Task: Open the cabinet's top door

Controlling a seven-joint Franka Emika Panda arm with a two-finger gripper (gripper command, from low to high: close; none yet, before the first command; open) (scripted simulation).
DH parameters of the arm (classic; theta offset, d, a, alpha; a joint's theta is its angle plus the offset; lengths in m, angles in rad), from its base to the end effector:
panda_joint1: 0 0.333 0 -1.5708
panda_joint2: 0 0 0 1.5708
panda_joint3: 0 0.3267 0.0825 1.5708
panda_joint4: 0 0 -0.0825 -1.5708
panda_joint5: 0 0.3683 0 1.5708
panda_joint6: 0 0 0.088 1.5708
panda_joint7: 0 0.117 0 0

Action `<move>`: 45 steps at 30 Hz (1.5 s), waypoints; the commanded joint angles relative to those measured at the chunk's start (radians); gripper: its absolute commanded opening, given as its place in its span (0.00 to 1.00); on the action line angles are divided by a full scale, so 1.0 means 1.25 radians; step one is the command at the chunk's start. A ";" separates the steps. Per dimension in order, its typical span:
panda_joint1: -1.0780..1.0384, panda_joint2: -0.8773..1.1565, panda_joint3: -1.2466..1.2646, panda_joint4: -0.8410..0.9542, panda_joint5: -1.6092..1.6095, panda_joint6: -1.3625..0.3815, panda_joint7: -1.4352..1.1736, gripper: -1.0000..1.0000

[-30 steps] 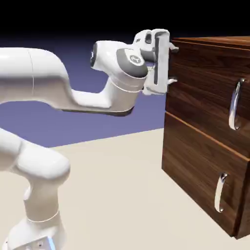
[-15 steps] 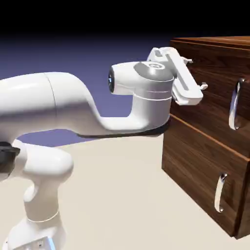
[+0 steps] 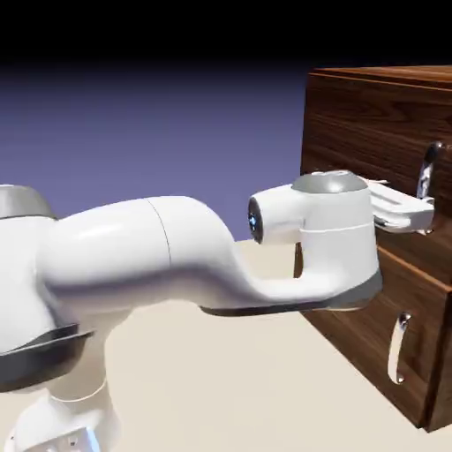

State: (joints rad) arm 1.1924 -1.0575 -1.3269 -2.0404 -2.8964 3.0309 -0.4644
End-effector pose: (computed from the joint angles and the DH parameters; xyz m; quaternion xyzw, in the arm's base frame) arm 0.4622 -0.2122 0.5144 0.2579 0.6584 0.2843 0.6475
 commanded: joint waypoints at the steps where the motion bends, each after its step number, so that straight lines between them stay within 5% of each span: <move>1: 0.029 0.005 -0.014 0.024 0.000 -0.002 -0.001 0.50; 3: 0.080 0.013 -0.040 0.065 -0.001 -0.006 -0.003 0.50; 4: 0.080 0.013 -0.040 0.065 -0.001 -0.006 -0.003 0.00; 31: -0.643 -0.079 0.548 -0.626 0.434 -0.446 -0.058 0.00; 45: -0.728 -0.281 0.953 -0.812 0.910 -0.679 -0.181 0.00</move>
State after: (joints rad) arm 0.2826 -1.4086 -0.1351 -3.0554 -1.7590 2.1817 -0.6914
